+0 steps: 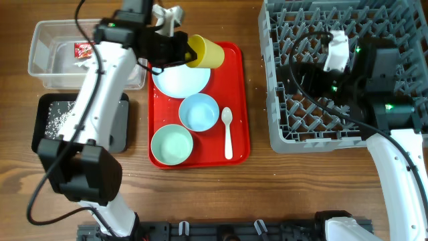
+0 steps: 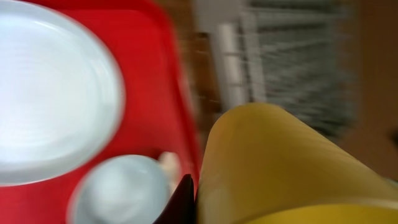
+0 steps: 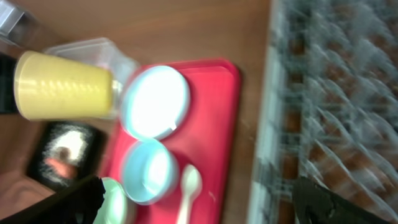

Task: Sort waste into correct bins and load items into the dishwasher rack
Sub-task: 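Lift the yellow cup with the left gripper and hand it to the right gripper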

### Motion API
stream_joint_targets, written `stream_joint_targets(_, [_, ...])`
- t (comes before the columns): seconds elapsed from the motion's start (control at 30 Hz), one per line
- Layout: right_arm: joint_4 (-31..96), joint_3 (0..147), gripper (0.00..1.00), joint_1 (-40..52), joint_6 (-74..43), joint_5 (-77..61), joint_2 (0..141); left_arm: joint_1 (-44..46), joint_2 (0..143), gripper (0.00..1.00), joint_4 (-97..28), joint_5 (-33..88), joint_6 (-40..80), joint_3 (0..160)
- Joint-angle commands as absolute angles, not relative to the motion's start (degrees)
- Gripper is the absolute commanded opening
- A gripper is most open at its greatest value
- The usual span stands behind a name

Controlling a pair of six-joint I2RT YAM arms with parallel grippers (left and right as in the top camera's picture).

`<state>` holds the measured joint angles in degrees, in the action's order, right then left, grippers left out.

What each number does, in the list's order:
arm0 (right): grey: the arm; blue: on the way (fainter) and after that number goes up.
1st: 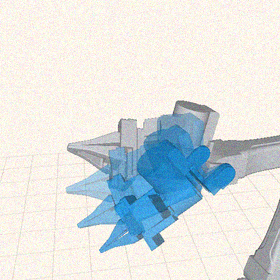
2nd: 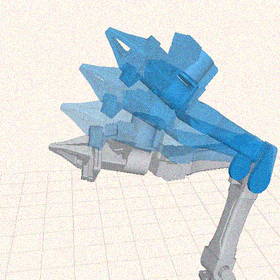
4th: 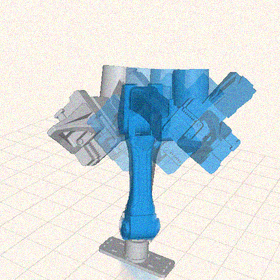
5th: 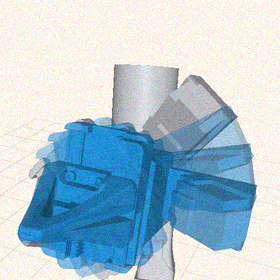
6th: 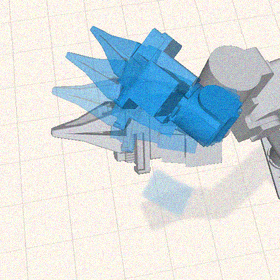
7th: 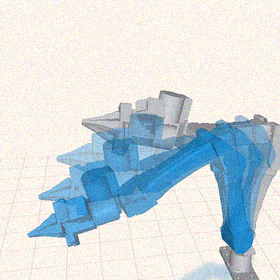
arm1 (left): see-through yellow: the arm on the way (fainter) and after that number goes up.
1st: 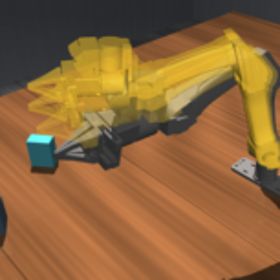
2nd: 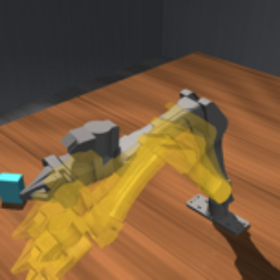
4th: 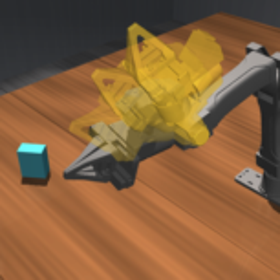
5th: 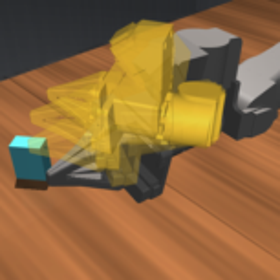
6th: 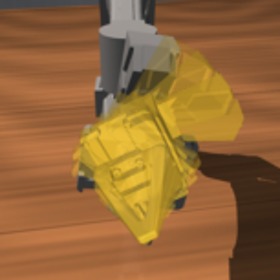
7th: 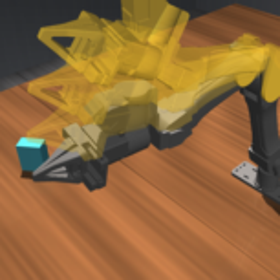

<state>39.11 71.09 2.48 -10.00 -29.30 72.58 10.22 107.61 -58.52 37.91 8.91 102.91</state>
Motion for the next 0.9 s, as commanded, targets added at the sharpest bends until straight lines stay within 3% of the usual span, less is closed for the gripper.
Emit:
stream_joint_targets(0.0, [33.19, 71.88, 1.0, 2.83, -8.95, -45.95, 74.87, 5.5, 107.79, 0.04, -58.81, 68.29, 2.7, 103.2])
stream_joint_targets(0.23, [15.66, 71.88, 1.0, 9.8, -12.75, -62.94, 84.97, 6.02, 108.47, 0.04, -61.32, 72.6, -2.83, 103.13])
stream_joint_targets(0.5, [9.45, 71.88, 1.0, 12.93, -14.68, -63.11, 86.7, 11.16, 111.42, 0.04, -60.93, 75.7, -2.81, 103.09])
stream_joint_targets(0.67, [9.39, 71.88, 1.0, 12.97, -15.05, -63.75, 86.7, 11.35, 111.44, 0.04, -58.02, 86.3, -2.79, 103.09])
stream_joint_targets(0.87, [0.43, 71.9, 0.91, 12.95, -20.21, -70.43, 86.63, 11.35, 111.44, 0.04, -57.58, 89.12, -2.79, 103.09])
